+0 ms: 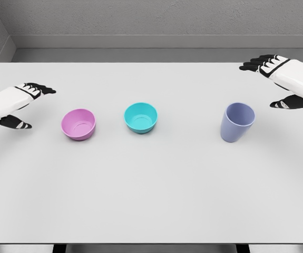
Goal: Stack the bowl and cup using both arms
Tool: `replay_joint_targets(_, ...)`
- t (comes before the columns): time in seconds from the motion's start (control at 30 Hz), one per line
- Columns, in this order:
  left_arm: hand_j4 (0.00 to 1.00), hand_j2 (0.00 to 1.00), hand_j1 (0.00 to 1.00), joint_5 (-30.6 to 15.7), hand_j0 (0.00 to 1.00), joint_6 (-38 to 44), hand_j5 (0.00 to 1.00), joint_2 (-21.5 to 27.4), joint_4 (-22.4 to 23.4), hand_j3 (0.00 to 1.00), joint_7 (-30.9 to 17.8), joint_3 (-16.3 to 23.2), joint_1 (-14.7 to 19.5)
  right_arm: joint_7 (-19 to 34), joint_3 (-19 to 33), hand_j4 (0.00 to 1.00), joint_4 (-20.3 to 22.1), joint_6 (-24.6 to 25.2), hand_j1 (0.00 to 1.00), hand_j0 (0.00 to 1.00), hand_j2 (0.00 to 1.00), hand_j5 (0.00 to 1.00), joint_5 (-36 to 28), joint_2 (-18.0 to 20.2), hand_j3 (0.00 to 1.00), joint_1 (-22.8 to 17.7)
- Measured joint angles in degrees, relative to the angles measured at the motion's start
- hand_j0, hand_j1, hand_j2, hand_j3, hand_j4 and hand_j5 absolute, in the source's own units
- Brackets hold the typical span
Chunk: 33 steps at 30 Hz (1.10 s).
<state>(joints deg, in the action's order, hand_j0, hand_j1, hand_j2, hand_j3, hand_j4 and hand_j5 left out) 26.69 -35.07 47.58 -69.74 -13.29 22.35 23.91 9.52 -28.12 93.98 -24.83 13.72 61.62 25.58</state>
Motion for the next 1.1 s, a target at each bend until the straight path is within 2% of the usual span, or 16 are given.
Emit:
replay_joint_targets(0.37, 1.00, 1.00, 1.00, -0.26, 1.00, 0.00, 1.00, -0.76, 0.41, 1.00, -0.36, 0.05, 0.18, -0.08, 0.35, 1.00, 0.39, 0.05, 1.00, 1.00, 1.00, 1.00, -0.05, 0.21, 1.00, 0.00)
replay_joint_targets(0.5, 1.00, 1.00, 1.00, -2.18, 1.00, 0.00, 1.00, -2.59, 0.60, 1.00, -5.78, 0.10, 0.44, -0.09, 0.65, 1.00, 0.85, 0.01, 1.00, 1.00, 1.00, 1.00, -0.02, 0.49, 1.00, 0.00)
replay_joint_targets(0.6, 1.00, 1.00, 1.00, -4.04, 1.00, -0.01, 1.00, -4.43, 0.64, 1.00, -11.69, 0.94, 2.46, -0.05, 1.15, 1.00, 1.07, -0.61, 1.00, 1.00, 1.00, 1.00, -0.03, 0.61, 1.00, 0.62)
replay_joint_targets(0.67, 1.00, 1.00, 1.00, -4.51, 1.00, -0.03, 1.00, -5.26, 0.66, 1.00, -13.73, 1.93, 3.43, -0.03, 1.64, 1.00, 0.88, -0.95, 1.00, 1.00, 1.00, 1.00, -0.07, 0.68, 1.00, 1.32)
replay_joint_targets(0.77, 1.00, 1.00, 1.00, -4.57, 1.00, -0.04, 1.00, -6.61, 0.67, 1.00, -15.11, 2.61, 5.01, -0.01, 2.00, 1.00, 1.02, -1.18, 1.00, 1.00, 1.00, 1.00, -0.11, 1.08, 1.00, 1.32)
replay_joint_targets(1.1, 1.00, 1.00, 1.00, -4.25, 1.00, -0.06, 1.00, -9.79, 1.62, 1.00, -15.88, 3.45, 6.59, -0.05, 2.15, 1.00, 1.26, -1.40, 1.00, 1.00, 1.00, 1.00, -0.03, 1.67, 1.00, 0.70)
